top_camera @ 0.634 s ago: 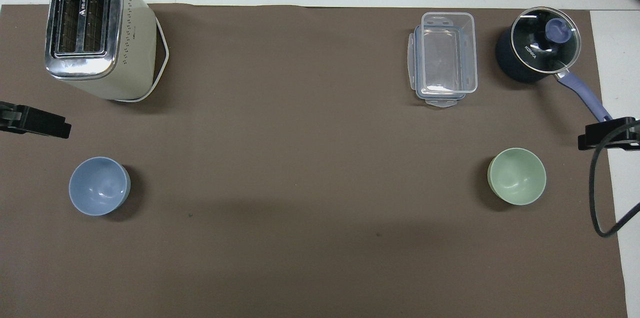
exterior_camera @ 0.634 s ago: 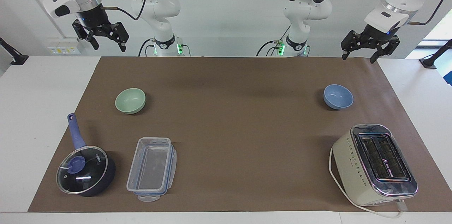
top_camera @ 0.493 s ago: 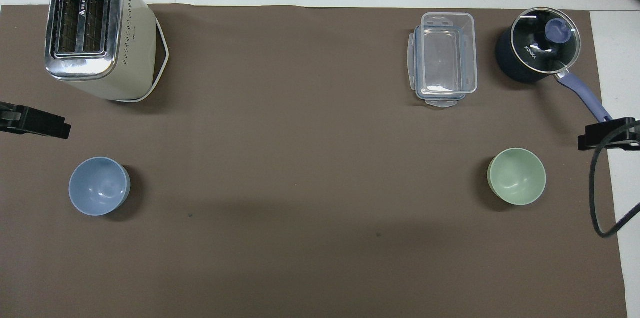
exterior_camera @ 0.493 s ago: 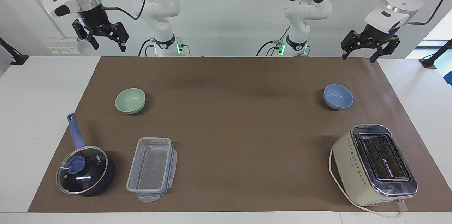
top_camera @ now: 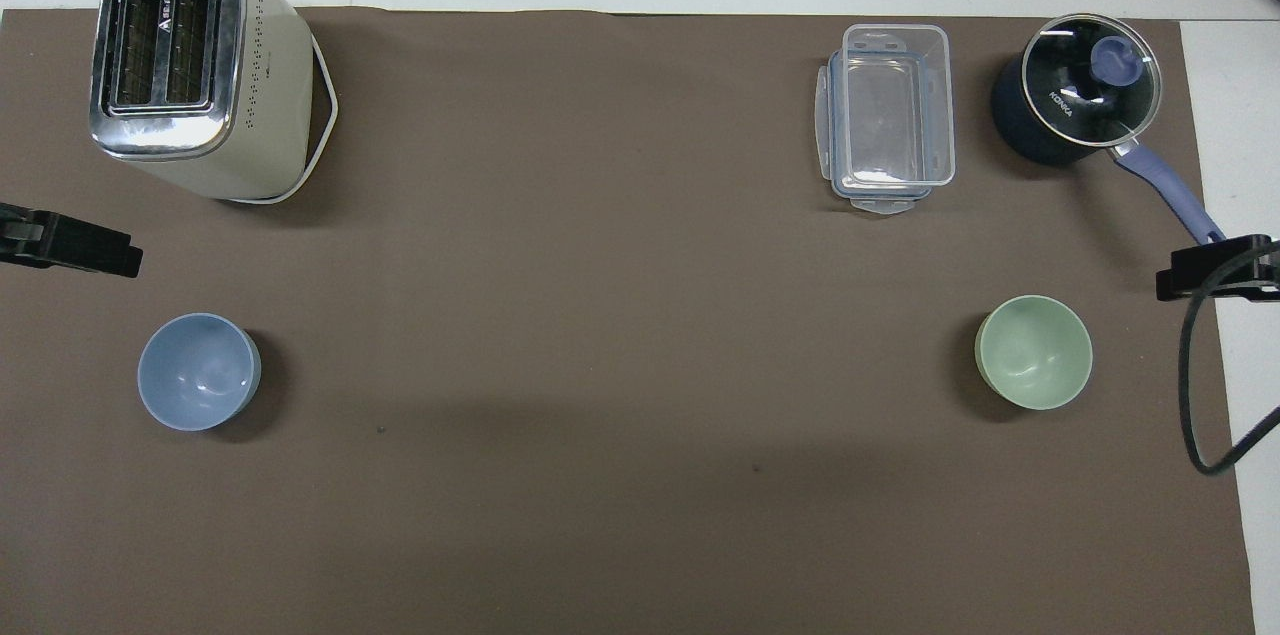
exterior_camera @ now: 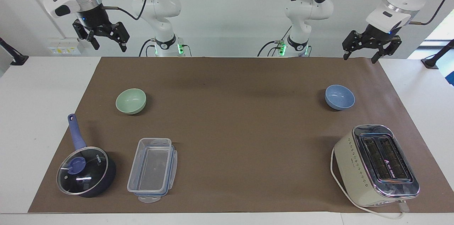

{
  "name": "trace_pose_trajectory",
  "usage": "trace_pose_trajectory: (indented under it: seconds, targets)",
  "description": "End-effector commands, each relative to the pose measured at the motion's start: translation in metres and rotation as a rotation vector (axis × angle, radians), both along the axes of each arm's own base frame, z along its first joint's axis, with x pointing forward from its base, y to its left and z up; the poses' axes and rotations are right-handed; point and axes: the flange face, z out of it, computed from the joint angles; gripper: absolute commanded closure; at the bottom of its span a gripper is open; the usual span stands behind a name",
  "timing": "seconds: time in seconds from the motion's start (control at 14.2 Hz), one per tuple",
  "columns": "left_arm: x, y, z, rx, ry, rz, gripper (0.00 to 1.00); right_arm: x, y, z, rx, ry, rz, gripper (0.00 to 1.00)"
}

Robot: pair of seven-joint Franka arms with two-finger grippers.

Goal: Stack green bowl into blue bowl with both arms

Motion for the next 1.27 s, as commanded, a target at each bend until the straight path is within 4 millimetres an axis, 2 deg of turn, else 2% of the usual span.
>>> trace_pose_trajectory:
  seconds: [0.0, 1.2]
  targets:
    - [-0.0038, -0.0029, 0.0046, 0.011, -0.002, 0.005, 0.0, -0.0082, -0.0023, -0.0006, 0.008, 0.007, 0.021, 0.0]
    - [-0.0035, -0.0021, 0.0041, 0.011, -0.002, 0.002, 0.0, -0.011, -0.0023, -0.001, 0.009, 0.015, 0.019, 0.0]
